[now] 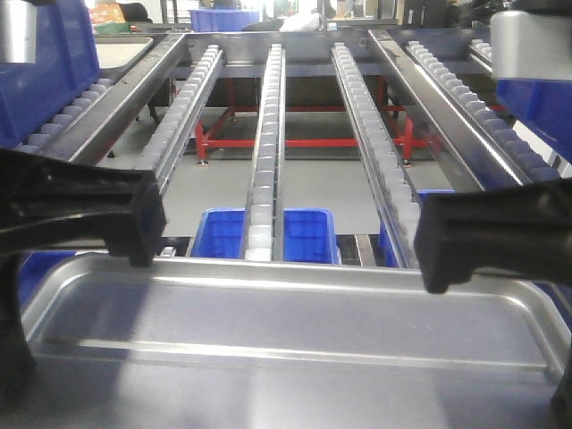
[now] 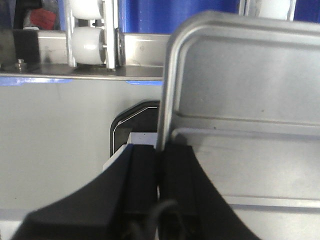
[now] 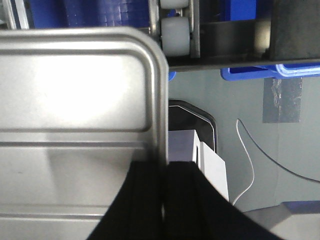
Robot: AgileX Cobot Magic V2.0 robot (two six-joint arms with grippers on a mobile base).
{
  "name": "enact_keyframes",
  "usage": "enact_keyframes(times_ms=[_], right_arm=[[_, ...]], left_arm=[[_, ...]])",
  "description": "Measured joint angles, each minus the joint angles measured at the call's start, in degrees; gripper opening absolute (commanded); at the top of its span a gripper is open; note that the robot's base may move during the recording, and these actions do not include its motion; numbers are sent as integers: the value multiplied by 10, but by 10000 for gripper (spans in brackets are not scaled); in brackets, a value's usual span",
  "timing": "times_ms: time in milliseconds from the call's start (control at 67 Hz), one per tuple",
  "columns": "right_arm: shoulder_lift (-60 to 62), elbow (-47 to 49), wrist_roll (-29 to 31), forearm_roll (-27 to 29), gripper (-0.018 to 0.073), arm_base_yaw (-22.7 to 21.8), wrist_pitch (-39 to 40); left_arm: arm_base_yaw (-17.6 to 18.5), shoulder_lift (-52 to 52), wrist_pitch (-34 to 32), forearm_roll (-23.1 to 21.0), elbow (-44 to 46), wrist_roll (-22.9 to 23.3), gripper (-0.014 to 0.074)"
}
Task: Grab silver tray and stack on right shelf
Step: 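Hold the silver tray in both grippers while the base drives away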
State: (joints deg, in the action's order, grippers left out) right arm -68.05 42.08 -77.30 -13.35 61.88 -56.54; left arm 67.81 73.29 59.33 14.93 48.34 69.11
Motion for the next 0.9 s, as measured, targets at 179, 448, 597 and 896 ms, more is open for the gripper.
enact_keyframes(times_ms=[179,448,597,896], right_arm=[[0,0,0,1,70,0,-1],[0,0,0,3,70,0,-1],[0,0,0,3,70,0,-1],[0,0,0,3,70,0,-1]], left_arm=[[1,0,6,-1,3,0,-100],[1,0,7,-2,3,-1,-100],[1,0,7,-2,3,-1,-100],[1,0,9,-2,3,-1,-100]])
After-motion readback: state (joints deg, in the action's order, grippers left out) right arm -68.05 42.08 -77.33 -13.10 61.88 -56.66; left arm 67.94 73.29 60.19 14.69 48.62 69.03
